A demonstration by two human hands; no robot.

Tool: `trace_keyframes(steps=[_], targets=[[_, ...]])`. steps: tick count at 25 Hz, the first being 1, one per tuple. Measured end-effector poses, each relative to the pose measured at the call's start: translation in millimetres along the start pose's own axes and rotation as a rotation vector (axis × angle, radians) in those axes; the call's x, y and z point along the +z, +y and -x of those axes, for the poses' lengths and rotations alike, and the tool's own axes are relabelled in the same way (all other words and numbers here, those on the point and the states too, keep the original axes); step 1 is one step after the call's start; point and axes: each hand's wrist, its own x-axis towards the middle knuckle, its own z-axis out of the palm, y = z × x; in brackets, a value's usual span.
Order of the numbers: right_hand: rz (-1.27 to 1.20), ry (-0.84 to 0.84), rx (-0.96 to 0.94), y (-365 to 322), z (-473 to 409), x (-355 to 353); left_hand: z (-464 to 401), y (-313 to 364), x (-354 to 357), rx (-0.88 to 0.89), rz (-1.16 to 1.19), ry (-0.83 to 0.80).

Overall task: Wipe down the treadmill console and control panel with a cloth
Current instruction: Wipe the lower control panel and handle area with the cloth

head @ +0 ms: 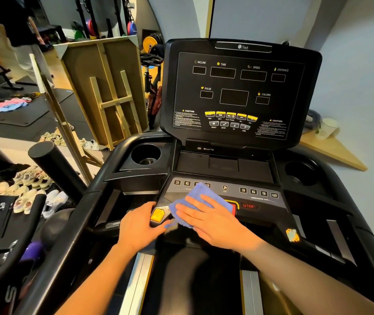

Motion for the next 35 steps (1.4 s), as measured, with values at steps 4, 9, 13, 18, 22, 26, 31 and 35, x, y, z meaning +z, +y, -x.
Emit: trace_keyframes(steps=[4, 9, 13, 18, 22, 26, 31, 35], targets=[[0.056, -0.049, 0.051, 12.8, 28.9, -7.2, -0.1, 1.5, -0.9, -0.035, -0.01, -0.024], [0.105, -0.121, 0.096, 26.8, 61.4, -9.6, 1.0, 3.7, -2.1, -0.062, -0.021, -0.027], [0.096, -0.11, 0.125, 37.2, 89.2, -11.7, 0.6, 5.3, -3.2, -0.068, -0.037, -0.032], [0.145, -0.093, 0.148, 43.8, 120.4, -15.9, 0.9, 3.9, -2.2, -0.066, -0.04, -0.039], [0.102, -0.127, 0.297, 46.9, 144.1, -13.1, 1.2, 4.9, -3.7, -0.056, -0.037, -0.029], [0.195, -0.191, 0.363, 38.0, 165.5, -23.8, 0.8, 6.8, -5.7, -0.038, -0.041, -0.014], [0.096, -0.111, 0.612, 25.8, 182.6, -21.9, 1.1, 6.7, -6.5, -0.035, -0.053, -0.022], [0.08, -0.062, 0.722, 13.5, 164.4, -32.2, 1.1, 6.8, -5.0, -0.027, -0.048, -0.007]])
